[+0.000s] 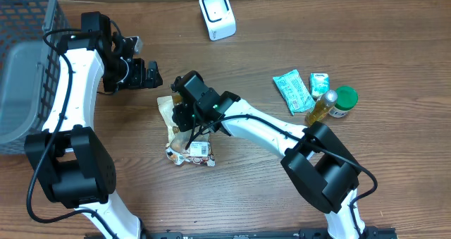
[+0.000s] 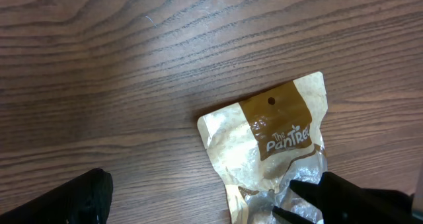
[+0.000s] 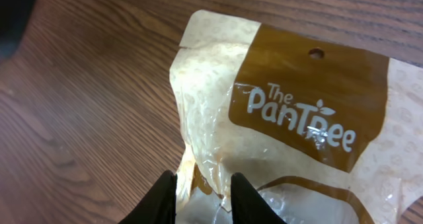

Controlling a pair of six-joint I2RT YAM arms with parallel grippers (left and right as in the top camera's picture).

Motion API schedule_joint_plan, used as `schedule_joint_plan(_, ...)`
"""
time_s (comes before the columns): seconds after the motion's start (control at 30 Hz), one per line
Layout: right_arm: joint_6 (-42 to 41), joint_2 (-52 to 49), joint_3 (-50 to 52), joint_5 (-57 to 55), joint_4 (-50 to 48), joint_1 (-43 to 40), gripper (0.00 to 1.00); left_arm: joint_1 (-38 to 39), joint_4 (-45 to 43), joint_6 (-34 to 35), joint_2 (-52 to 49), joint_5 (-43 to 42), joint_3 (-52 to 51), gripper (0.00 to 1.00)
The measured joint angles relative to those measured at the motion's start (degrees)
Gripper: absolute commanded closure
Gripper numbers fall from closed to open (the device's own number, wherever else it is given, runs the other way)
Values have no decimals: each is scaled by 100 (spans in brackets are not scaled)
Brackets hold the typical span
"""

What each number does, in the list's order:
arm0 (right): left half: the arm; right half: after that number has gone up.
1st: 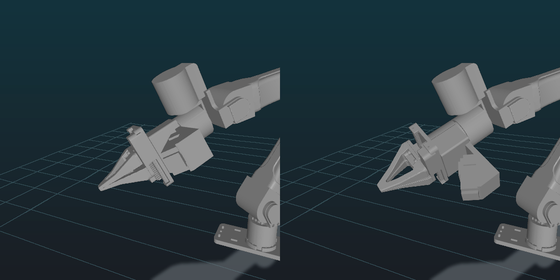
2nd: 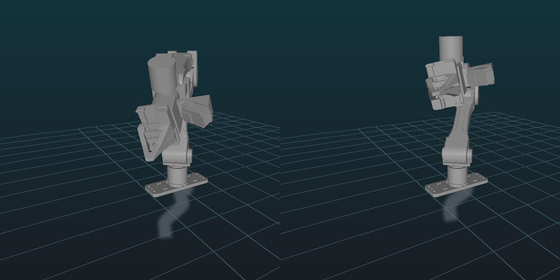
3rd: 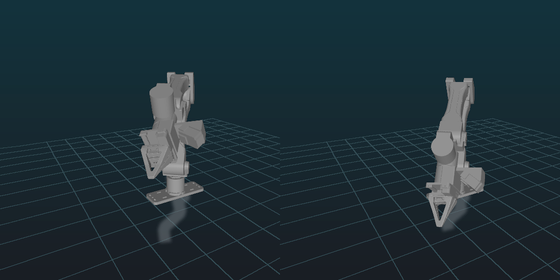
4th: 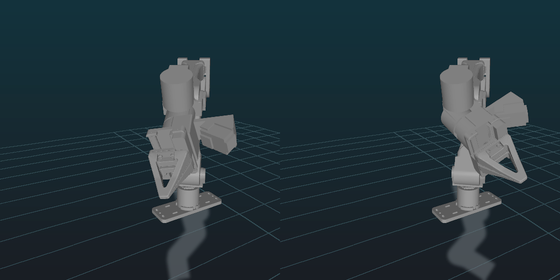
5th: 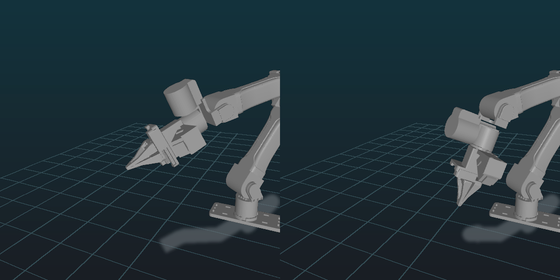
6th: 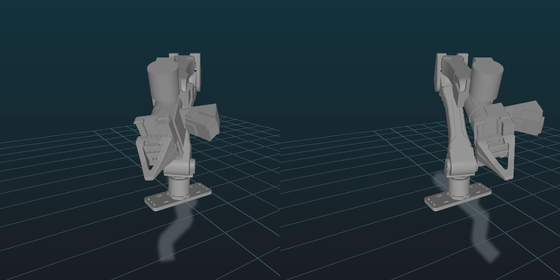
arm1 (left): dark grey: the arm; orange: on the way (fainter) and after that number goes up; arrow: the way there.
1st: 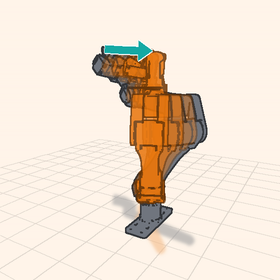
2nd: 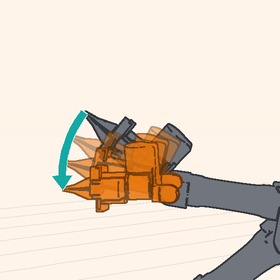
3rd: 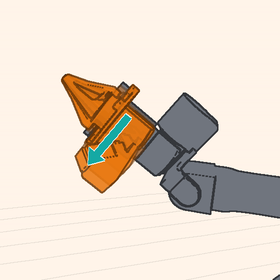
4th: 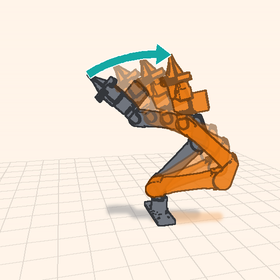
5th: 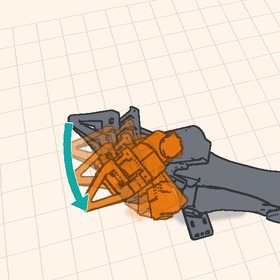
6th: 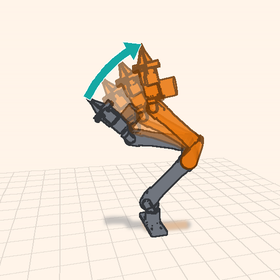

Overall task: Scan the item barcode
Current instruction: 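Lower the right gripper and pinch the top of the Pantree pouch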

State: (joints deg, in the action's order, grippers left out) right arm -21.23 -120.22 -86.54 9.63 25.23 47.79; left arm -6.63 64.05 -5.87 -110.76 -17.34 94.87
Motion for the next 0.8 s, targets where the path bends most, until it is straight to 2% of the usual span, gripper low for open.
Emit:
schedule_joint_plan(0.6,28,-57,63,-404,-39,-13,85,0,-2,0,0,2,0,0)
schedule_joint_plan(0.8,33,-208,63,-678,9,-13,91,0,-2,0,0,2,0,0)
